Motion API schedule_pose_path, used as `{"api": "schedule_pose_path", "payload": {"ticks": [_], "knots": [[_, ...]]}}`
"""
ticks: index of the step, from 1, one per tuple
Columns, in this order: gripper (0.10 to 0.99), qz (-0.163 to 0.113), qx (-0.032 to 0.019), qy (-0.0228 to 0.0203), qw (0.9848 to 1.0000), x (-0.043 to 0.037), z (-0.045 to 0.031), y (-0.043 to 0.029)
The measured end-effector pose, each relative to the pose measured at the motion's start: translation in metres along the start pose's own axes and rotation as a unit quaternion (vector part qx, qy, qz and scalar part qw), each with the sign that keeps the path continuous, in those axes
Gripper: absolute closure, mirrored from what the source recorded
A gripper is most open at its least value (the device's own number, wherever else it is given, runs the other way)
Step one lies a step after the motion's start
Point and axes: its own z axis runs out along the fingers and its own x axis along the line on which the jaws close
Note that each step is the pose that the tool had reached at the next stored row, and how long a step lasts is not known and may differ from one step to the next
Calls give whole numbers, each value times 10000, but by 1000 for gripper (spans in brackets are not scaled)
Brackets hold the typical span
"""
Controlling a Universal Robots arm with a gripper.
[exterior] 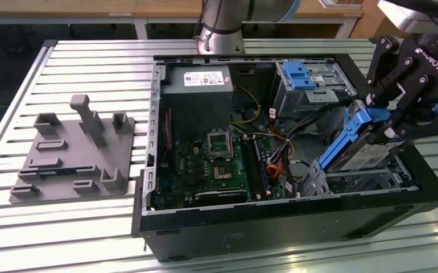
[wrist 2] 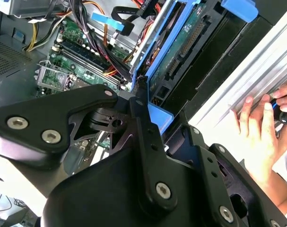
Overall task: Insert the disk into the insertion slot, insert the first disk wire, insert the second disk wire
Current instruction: 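Insert the disk into the insertion slot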
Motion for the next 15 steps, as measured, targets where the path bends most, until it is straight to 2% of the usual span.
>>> {"api": "schedule_pose_path", "payload": {"ticks": [12,13,14,15], "knots": [[722,0,-1,0,10000,16,214,-13],[710,0,0,-1,10000,17,224,-14],[655,0,0,1,10000,17,226,-14],[655,0,-1,1,10000,17,226,-14]]}}
